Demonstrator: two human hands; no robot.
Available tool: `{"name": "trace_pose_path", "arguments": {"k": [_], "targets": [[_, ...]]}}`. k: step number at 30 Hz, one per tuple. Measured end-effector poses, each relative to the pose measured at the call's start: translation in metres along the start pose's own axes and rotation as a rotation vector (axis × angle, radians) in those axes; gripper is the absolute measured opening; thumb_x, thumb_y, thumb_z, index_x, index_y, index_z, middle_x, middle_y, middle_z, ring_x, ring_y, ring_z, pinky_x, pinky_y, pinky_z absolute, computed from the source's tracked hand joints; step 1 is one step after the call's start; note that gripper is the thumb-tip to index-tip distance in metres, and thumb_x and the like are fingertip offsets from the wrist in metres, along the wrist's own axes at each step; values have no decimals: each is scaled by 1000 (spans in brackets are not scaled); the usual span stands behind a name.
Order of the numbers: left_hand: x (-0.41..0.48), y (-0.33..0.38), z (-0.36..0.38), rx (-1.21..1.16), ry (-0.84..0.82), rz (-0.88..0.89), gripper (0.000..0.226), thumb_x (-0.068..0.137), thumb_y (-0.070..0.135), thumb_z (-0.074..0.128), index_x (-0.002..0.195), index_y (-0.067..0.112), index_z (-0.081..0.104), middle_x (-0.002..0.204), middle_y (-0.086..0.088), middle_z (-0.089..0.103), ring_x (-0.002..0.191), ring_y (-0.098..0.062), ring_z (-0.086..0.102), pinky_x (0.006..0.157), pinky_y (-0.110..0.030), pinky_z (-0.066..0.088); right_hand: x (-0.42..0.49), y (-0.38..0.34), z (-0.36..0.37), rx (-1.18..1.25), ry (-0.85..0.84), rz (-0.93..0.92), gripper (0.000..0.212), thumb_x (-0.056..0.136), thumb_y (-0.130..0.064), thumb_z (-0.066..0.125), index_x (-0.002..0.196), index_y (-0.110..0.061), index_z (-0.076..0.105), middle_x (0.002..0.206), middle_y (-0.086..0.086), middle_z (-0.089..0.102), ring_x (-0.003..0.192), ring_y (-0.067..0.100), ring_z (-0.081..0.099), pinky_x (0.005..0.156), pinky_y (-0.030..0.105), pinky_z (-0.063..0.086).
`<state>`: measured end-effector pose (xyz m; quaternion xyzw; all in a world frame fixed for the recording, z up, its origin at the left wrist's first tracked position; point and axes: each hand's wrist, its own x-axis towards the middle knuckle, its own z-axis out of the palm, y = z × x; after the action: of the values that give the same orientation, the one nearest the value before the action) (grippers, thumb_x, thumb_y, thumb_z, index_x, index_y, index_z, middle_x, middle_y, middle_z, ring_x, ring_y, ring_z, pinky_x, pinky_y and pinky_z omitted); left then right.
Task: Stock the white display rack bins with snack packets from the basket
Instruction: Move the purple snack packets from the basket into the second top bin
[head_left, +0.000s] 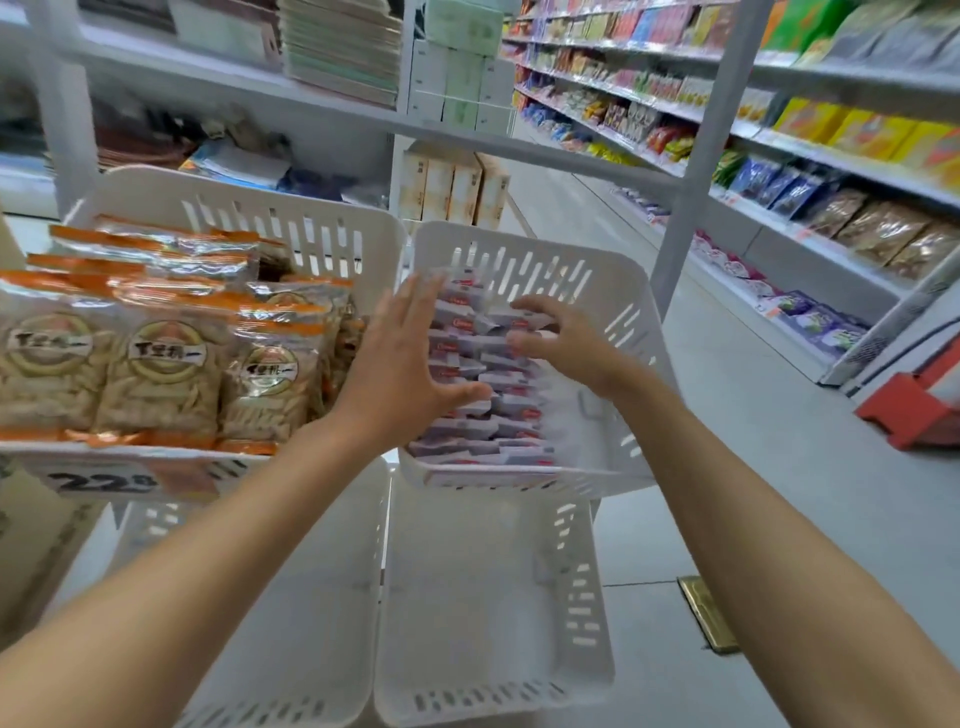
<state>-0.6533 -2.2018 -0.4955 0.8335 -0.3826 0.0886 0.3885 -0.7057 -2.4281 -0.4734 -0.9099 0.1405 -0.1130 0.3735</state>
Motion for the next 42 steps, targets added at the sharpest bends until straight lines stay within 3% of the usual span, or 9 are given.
{"name": "trace_pose_path", "arguments": {"k": [7, 11, 17, 22, 28, 33, 35, 39, 42], "targets": [[-3, 3, -7, -55, -12, -56, 103, 75, 48, 79, 156, 28, 18, 166, 3, 10, 152, -21, 8, 120, -42, 13, -4, -6, 10, 74, 17, 54, 78, 88, -27, 73, 152, -28, 29, 159, 5, 25, 141, 24, 32, 108, 37, 38], [-12, 16, -18, -45, -7, -97, 81, 82, 39, 77, 149, 23, 36, 160, -1, 28, 150, -25, 18, 119, -42, 19, -40, -17, 15, -74, 273, -16, 67, 89, -24, 71, 147, -20, 39, 153, 7, 34, 143, 24, 29, 119, 42, 27], [-99, 59, -40, 23, 17, -71, 48, 83, 29, 77, 126, 16, 61, 125, -5, 64, 118, -26, 54, 99, -40, 44, -171, -57, 46, 18, 384, -146, 42, 85, -5, 65, 126, -15, 59, 119, 2, 59, 97, 11, 57, 83, 19, 51], [-234, 68, -43, -152, -153, -277, 38, 83, 29, 77, 116, 14, 64, 107, 0, 63, 92, -18, 59, 83, -32, 49, -304, -57, 111, 64, 92, -113, 29, 86, 0, 62, 113, -11, 65, 106, 4, 65, 83, 13, 60, 74, 18, 49], [-394, 23, -33, -242, -359, -576, 40, 82, 20, 80, 116, 9, 63, 107, -5, 63, 94, -21, 60, 84, -31, 50, -422, 10, 177, -204, -698, 113, 31, 86, -26, 70, 113, -12, 68, 109, 1, 70, 95, 17, 64, 90, 37, 52], [-436, 18, -27, -275, -480, -608, 41, 86, 25, 76, 121, 12, 60, 114, -3, 61, 98, -16, 59, 84, -28, 48, -479, 20, 197, -219, -1032, 260, 20, 89, -43, 69, 90, -23, 69, 80, -5, 63, 70, 13, 56, 68, 24, 46], [-443, 23, -25, -228, -542, -538, 38, 87, 30, 74, 120, 17, 60, 113, 1, 62, 99, -16, 61, 86, -31, 50, -497, 24, 198, -230, -1084, 290, 25, 85, -42, 74, 96, -23, 61, 79, -10, 53, 67, 8, 46, 63, 21, 38], [-451, 38, -17, -155, -640, -416, 28, 90, 34, 70, 116, 26, 62, 110, 5, 66, 94, -13, 63, 87, -36, 52, -505, 30, 183, -264, -909, 265, 29, 86, -25, 75, 86, -26, 46, 83, -8, 45, 70, 10, 41, 63, 25, 37], [-453, 53, -10, -259, -671, -400, 21, 93, 27, 68, 114, 23, 66, 114, 7, 64, 92, -8, 63, 78, -28, 50, -506, 30, 171, -287, -823, 246, 43, 84, -33, 75, 119, -22, 53, 110, -4, 52, 98, 15, 52, 84, 29, 46]]}}
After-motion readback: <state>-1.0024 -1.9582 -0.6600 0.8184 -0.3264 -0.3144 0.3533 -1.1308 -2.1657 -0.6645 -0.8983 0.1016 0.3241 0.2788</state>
